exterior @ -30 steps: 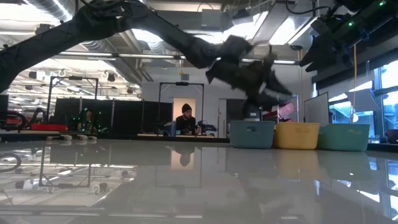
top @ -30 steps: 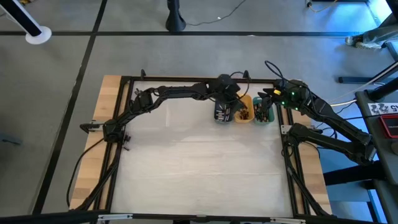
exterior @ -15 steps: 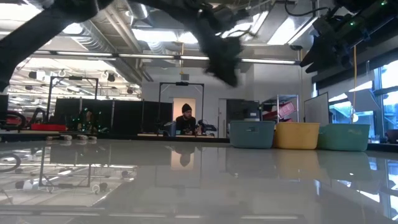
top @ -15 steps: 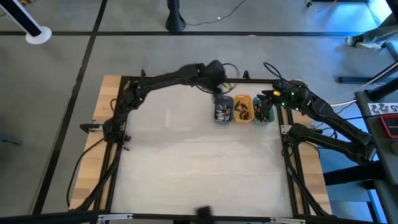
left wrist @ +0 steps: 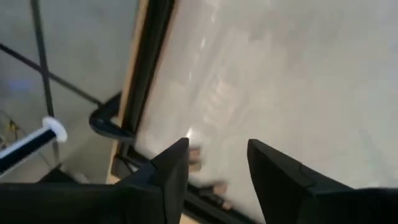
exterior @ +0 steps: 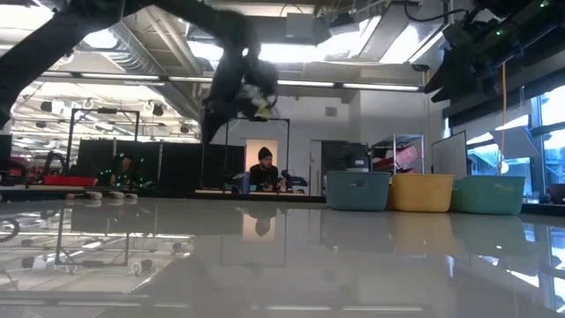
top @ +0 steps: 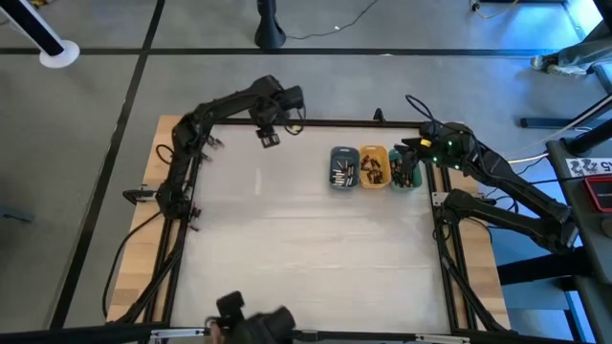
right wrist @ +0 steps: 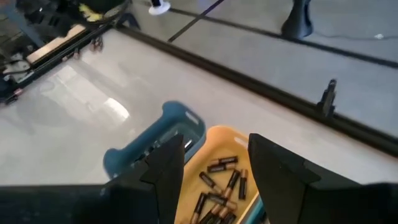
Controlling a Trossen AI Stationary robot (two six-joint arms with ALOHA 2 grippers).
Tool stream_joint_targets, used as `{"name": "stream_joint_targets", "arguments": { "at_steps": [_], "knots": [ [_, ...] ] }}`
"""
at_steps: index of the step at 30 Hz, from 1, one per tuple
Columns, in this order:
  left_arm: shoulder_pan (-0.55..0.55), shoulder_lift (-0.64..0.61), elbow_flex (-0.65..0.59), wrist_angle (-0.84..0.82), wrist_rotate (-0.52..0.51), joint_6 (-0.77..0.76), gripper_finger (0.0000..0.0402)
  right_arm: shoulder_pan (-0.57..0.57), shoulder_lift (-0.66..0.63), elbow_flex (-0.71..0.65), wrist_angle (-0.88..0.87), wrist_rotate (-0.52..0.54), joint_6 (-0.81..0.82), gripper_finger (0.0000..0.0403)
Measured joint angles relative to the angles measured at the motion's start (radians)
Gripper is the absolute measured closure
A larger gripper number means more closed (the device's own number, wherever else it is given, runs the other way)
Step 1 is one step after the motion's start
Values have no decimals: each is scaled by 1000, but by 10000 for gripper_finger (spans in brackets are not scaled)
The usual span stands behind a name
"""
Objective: Sort batteries
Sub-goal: Put the black battery into the green bin
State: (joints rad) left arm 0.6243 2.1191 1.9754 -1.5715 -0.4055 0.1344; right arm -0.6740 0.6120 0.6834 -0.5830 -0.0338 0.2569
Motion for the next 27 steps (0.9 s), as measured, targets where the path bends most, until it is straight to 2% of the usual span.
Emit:
{"name": "stream_joint_targets", "arguments": {
  "at_steps": [5,9,13,18,22,25,27],
  "knots": [
    [91,5,-173,-2,3,83,247,0,0,0,-30,-20,-4,221],
    [140,-16,-338,4,3,85,247,0,1,0,-36,-20,-25,221],
    [181,-110,-498,83,5,86,247,0,1,0,-30,2,-31,221],
    [213,-269,-688,278,-29,111,247,-1,1,0,-1,25,-57,221],
    [240,-324,-780,370,-91,-35,247,-1,1,0,44,26,-66,221],
    [272,-326,-814,386,-88,-182,247,0,9,0,84,25,-69,221],
    [288,-320,-829,394,-68,-175,247,0,23,0,101,22,-69,221]
  ]
}}
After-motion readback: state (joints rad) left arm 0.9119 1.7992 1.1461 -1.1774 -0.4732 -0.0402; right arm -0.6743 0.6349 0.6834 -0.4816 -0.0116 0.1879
